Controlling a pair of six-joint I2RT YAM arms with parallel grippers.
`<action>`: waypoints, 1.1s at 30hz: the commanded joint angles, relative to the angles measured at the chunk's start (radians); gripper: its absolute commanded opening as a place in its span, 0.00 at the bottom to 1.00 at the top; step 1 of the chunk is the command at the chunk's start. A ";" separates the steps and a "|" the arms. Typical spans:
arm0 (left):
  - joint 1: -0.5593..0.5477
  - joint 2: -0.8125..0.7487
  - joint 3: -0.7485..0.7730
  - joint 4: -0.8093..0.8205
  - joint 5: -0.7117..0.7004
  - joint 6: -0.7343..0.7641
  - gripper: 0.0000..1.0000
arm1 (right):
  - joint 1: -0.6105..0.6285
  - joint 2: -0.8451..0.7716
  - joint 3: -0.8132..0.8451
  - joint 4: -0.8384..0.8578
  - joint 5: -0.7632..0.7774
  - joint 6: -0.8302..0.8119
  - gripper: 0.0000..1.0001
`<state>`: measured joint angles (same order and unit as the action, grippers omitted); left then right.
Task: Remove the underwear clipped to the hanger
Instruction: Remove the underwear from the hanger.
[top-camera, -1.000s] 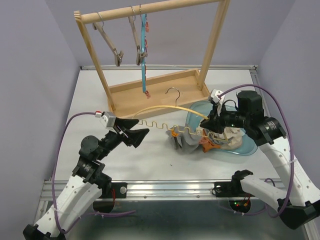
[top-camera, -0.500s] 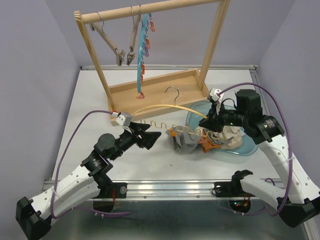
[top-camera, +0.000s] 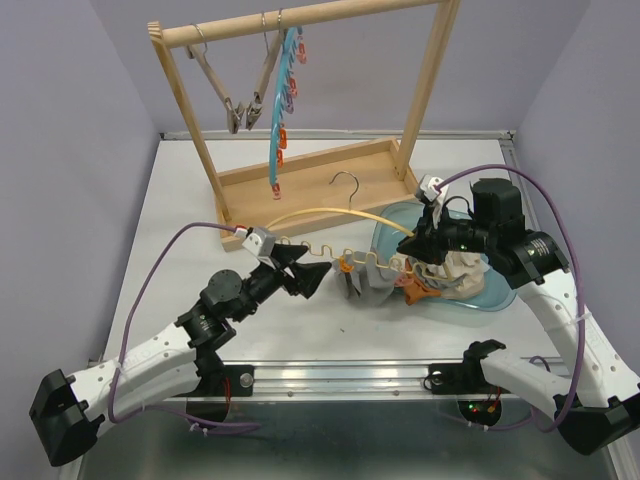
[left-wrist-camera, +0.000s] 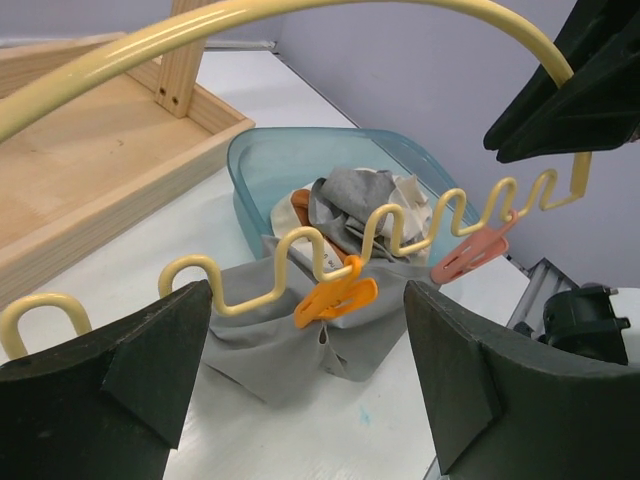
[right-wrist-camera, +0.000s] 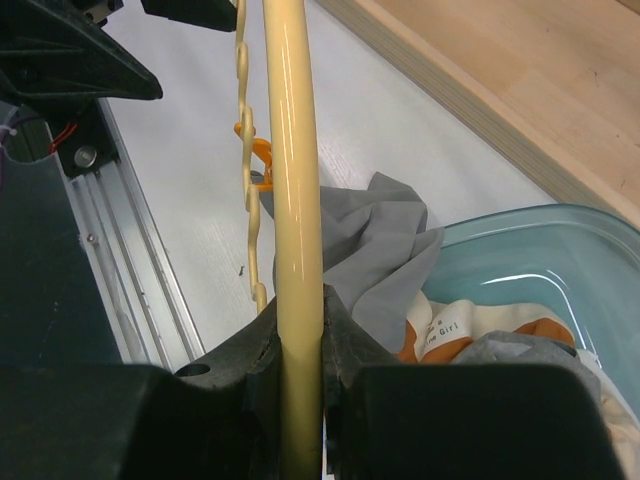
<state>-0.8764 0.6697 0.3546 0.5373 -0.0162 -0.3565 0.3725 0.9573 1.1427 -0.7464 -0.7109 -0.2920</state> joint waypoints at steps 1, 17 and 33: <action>-0.044 -0.019 -0.017 0.084 -0.042 0.040 0.88 | -0.006 -0.005 0.068 0.101 -0.002 0.036 0.01; -0.070 -0.128 0.000 -0.042 -0.061 0.077 0.88 | -0.004 0.034 0.118 0.108 -0.031 0.063 0.01; -0.107 -0.036 -0.043 0.078 -0.073 0.145 0.88 | 0.017 0.156 0.253 0.131 -0.111 0.134 0.01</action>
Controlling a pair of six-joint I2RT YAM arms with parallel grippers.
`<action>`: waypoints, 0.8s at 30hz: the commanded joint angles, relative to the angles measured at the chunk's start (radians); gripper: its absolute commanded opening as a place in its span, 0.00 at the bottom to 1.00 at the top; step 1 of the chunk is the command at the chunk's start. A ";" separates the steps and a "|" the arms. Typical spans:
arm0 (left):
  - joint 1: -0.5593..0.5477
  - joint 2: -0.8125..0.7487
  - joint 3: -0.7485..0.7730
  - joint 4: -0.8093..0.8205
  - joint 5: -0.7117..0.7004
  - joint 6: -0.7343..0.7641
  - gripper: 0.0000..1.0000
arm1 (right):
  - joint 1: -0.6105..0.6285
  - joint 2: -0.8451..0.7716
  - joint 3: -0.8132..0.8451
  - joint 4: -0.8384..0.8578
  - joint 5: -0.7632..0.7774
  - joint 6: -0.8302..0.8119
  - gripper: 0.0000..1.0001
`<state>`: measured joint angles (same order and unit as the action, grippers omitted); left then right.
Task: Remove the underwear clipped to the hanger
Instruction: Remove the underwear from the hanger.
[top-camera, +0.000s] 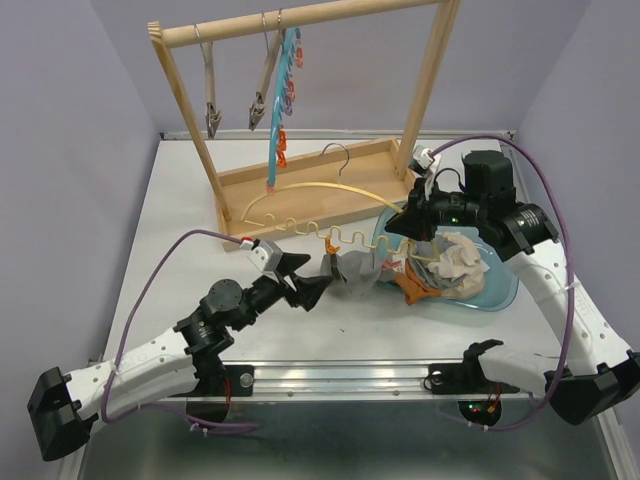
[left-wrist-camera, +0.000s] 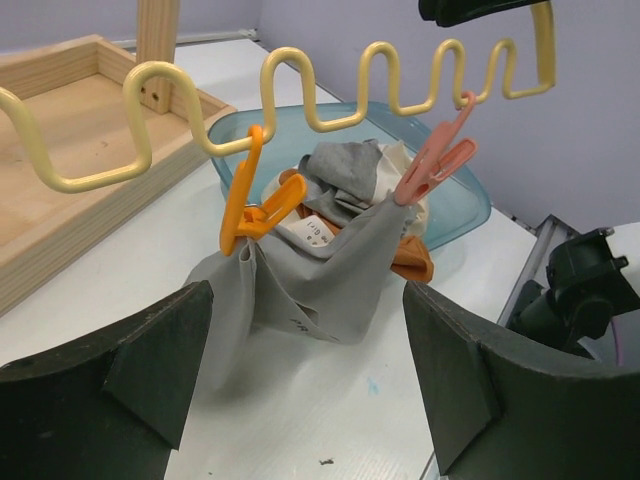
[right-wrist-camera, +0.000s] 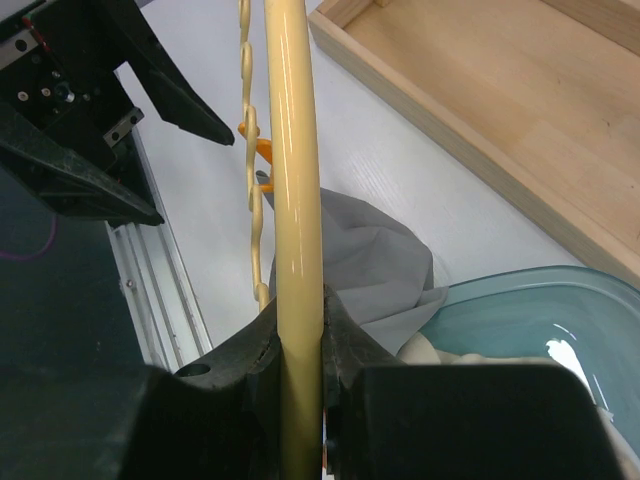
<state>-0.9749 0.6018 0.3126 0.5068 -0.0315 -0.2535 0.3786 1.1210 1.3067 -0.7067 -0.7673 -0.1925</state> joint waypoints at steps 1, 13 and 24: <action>-0.008 0.042 -0.001 0.134 -0.068 0.048 0.88 | 0.013 -0.003 0.092 0.092 -0.058 0.041 0.00; -0.033 0.213 0.022 0.335 -0.206 0.148 0.86 | 0.014 -0.007 0.077 0.105 -0.066 0.051 0.01; -0.100 0.325 0.054 0.441 -0.309 0.192 0.81 | 0.017 -0.013 0.060 0.119 -0.069 0.057 0.01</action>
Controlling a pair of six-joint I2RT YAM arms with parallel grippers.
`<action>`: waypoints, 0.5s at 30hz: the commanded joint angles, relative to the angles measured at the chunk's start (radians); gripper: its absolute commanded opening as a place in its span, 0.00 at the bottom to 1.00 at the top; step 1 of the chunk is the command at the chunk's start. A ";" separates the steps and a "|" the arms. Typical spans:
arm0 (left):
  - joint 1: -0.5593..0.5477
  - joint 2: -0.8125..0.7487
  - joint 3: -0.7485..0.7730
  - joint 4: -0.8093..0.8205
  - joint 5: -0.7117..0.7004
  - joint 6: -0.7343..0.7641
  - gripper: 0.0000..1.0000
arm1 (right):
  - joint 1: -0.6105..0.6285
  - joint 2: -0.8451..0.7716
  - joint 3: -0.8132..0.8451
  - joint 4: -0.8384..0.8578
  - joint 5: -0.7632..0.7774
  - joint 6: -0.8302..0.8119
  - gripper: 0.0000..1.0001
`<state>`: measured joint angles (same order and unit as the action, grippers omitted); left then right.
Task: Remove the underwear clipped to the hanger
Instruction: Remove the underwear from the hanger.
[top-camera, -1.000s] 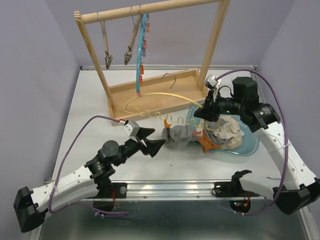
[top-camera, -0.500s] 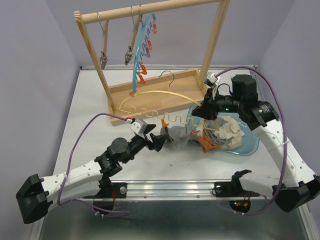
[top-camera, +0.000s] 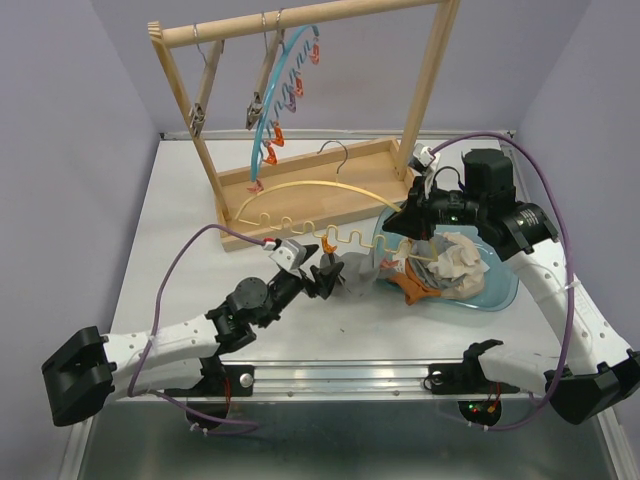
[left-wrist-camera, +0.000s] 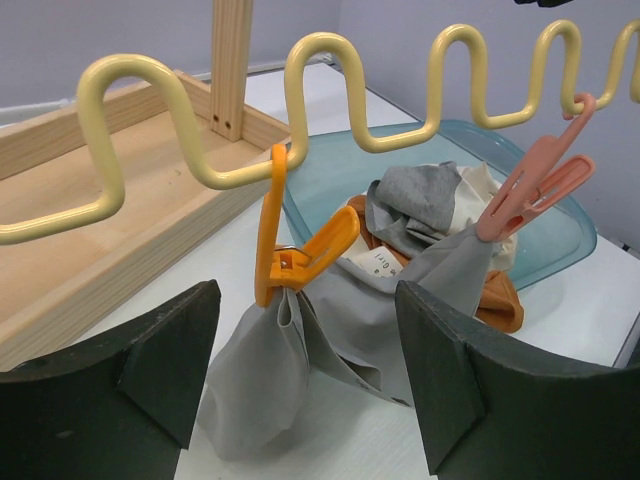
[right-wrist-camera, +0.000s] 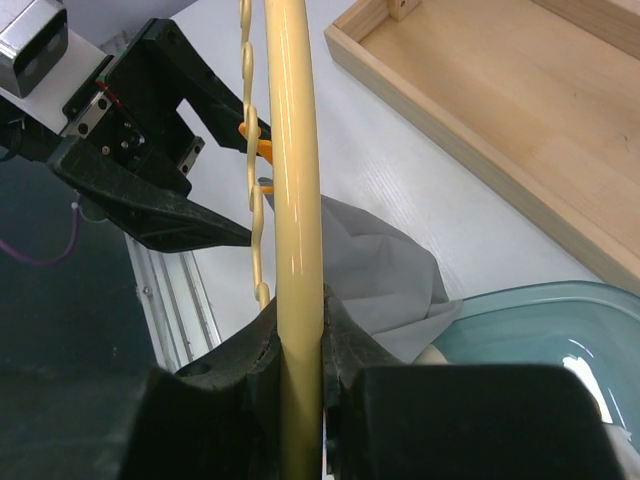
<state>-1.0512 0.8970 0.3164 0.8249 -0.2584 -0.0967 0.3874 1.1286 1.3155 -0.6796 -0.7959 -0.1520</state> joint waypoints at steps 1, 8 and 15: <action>-0.038 0.037 0.050 0.135 -0.099 0.038 0.81 | 0.007 -0.021 0.050 0.092 -0.040 0.017 0.01; -0.090 0.095 0.058 0.241 -0.241 0.068 0.76 | 0.007 -0.026 0.039 0.097 -0.039 0.019 0.01; -0.125 0.146 0.082 0.298 -0.306 0.091 0.70 | 0.008 -0.029 0.027 0.104 -0.039 0.019 0.01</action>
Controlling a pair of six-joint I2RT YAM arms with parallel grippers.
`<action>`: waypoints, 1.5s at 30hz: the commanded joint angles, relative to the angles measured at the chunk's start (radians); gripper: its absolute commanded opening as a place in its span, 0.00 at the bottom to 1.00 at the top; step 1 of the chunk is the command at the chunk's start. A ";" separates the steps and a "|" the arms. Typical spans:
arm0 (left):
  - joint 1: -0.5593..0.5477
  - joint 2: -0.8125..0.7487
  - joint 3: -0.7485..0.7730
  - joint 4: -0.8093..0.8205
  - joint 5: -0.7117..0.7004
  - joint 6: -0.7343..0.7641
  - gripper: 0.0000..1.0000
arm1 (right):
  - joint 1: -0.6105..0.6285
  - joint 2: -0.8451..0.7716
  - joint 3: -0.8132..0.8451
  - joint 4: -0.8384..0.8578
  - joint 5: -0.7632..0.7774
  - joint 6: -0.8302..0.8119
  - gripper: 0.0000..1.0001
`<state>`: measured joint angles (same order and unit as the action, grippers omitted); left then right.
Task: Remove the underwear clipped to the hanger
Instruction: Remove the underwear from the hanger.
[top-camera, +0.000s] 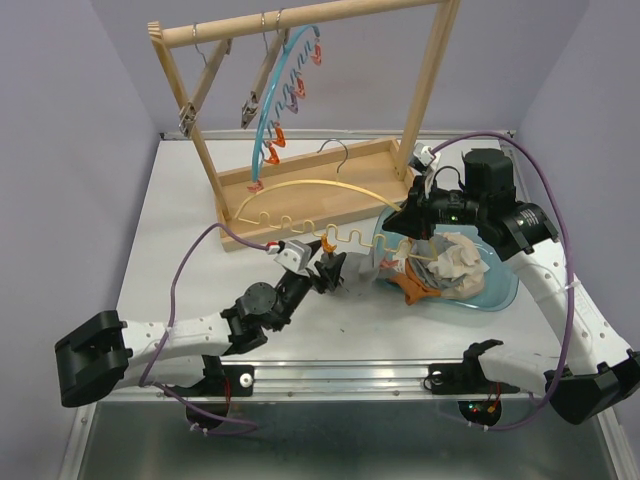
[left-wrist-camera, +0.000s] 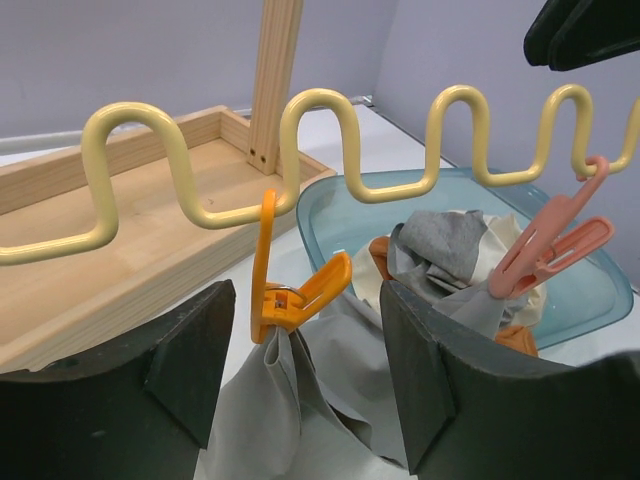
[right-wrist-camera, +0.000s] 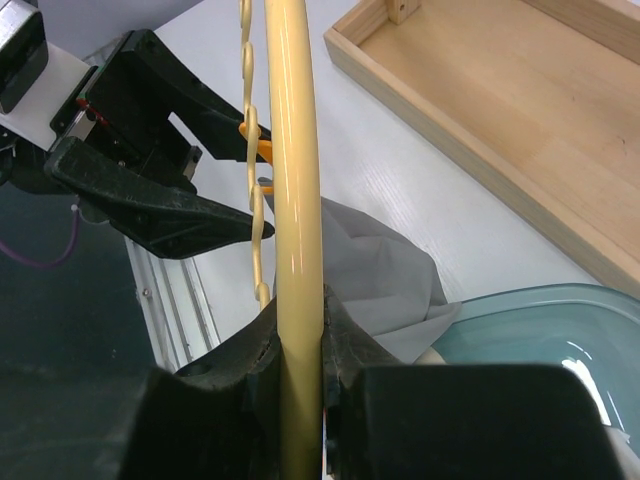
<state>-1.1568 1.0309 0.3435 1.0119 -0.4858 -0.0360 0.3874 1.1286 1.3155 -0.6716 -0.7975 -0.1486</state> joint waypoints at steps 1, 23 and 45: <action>-0.023 0.017 0.057 0.114 -0.089 0.031 0.69 | 0.007 -0.029 0.025 0.096 -0.037 0.015 0.00; -0.029 -0.074 0.040 0.021 -0.019 0.041 0.59 | 0.008 -0.030 0.007 0.098 0.001 0.003 0.01; -0.049 -0.483 -0.057 -0.378 0.240 -0.010 0.77 | 0.007 0.000 -0.015 0.110 0.027 -0.009 0.00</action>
<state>-1.1908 0.5621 0.2897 0.6209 -0.3229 -0.0780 0.3874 1.1336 1.3136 -0.6544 -0.7654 -0.1532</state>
